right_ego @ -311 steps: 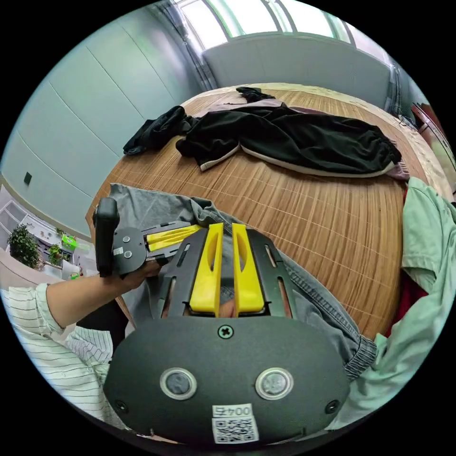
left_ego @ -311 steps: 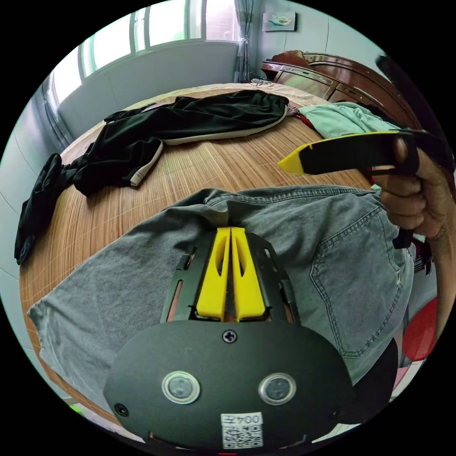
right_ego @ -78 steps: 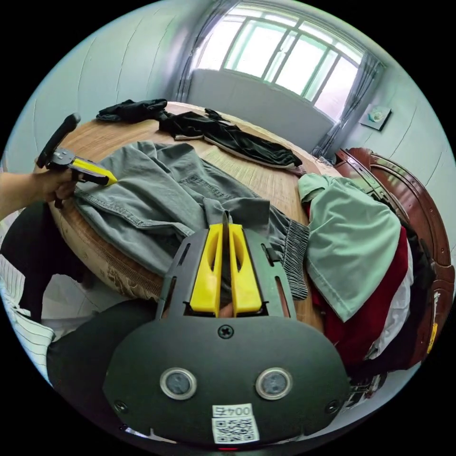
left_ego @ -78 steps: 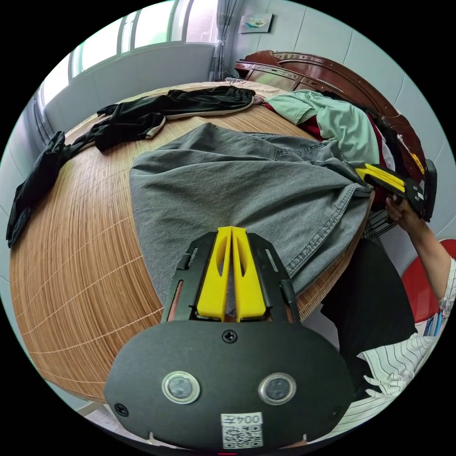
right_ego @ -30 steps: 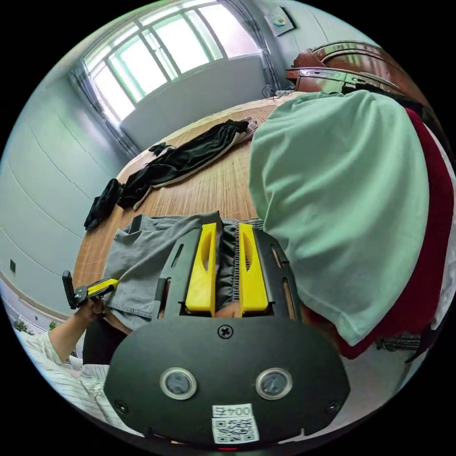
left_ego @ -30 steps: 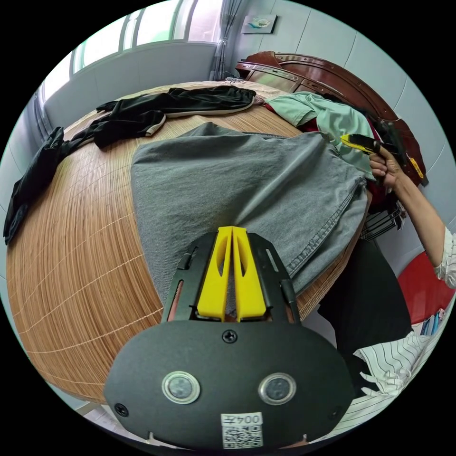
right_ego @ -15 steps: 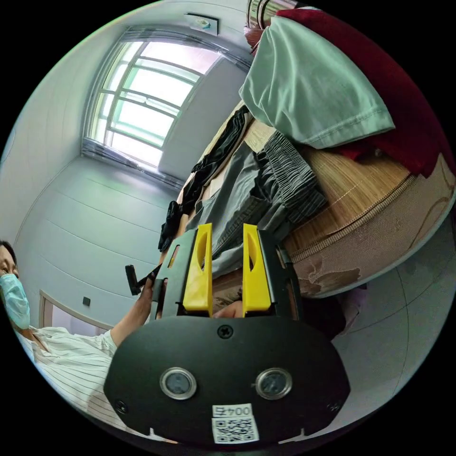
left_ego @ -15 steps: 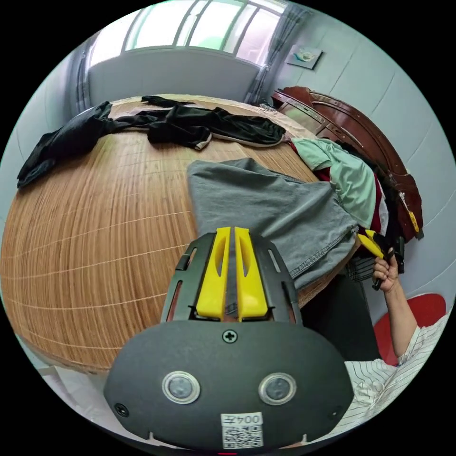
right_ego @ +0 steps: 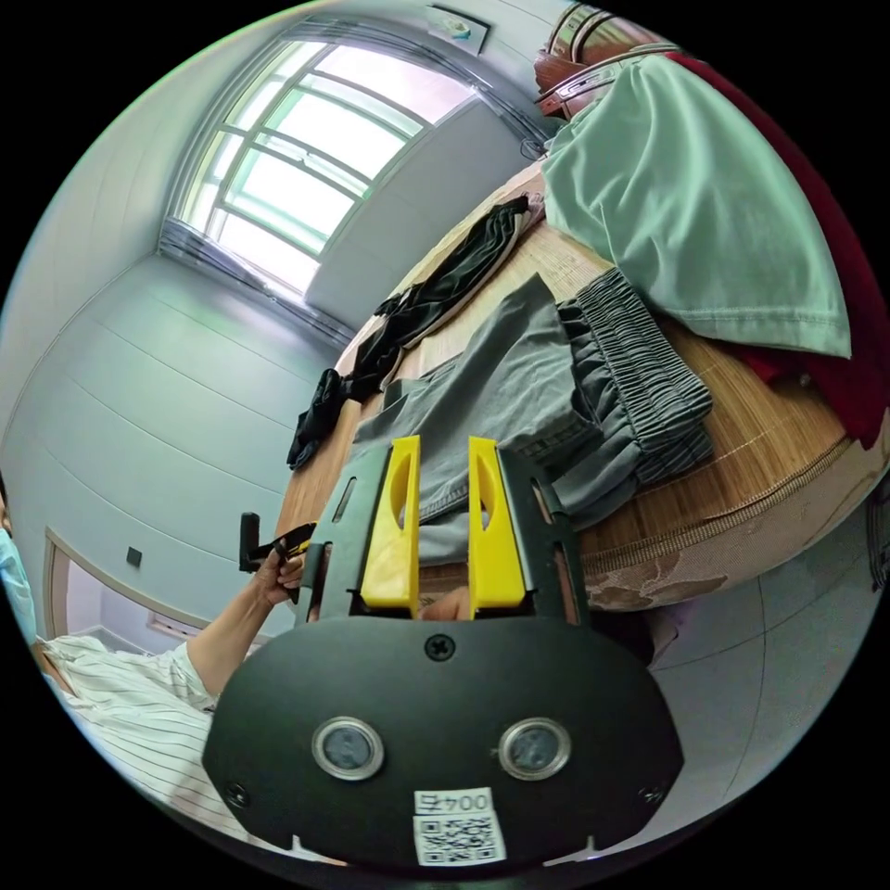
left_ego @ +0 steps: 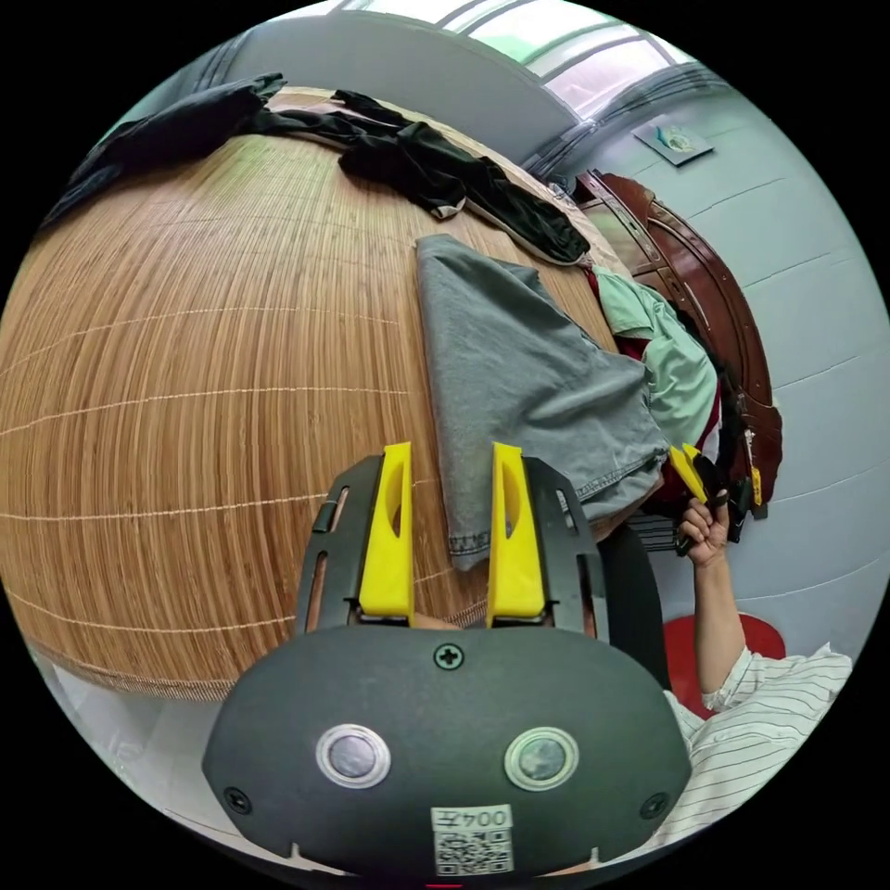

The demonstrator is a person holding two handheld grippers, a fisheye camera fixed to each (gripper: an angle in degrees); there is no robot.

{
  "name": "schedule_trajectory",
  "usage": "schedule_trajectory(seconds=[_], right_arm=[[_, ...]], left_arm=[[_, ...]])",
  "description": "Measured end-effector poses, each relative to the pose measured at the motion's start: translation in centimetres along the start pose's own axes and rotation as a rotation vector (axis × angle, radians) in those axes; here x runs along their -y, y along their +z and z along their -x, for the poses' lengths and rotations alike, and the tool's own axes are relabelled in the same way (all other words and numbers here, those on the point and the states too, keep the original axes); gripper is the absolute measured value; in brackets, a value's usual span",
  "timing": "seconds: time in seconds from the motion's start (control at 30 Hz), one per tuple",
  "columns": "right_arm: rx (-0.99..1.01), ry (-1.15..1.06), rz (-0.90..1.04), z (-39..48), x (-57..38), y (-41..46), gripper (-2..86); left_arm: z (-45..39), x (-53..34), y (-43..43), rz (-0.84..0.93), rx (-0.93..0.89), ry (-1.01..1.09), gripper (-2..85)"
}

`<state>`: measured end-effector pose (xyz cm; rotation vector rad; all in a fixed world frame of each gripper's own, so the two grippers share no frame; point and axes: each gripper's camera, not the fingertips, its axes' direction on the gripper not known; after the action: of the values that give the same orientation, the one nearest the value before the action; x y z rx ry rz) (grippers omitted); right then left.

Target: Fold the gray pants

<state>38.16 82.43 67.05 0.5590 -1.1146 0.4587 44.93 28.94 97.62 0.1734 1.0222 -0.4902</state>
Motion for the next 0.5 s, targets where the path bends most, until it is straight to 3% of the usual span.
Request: schedule_trajectory(seconds=[0.23, 0.5], right_arm=[[-0.026, 0.018, 0.039, 1.3, -0.5, 4.2, 8.0], [-0.266, -0.042, 0.189, 5.3, -2.3, 12.0, -0.2]], left_arm=[[0.4, 0.2, 1.3, -0.004, -0.028, -0.005, 9.2], [-0.4, 0.1, 0.5, -0.042, 0.071, 0.085, 1.8]])
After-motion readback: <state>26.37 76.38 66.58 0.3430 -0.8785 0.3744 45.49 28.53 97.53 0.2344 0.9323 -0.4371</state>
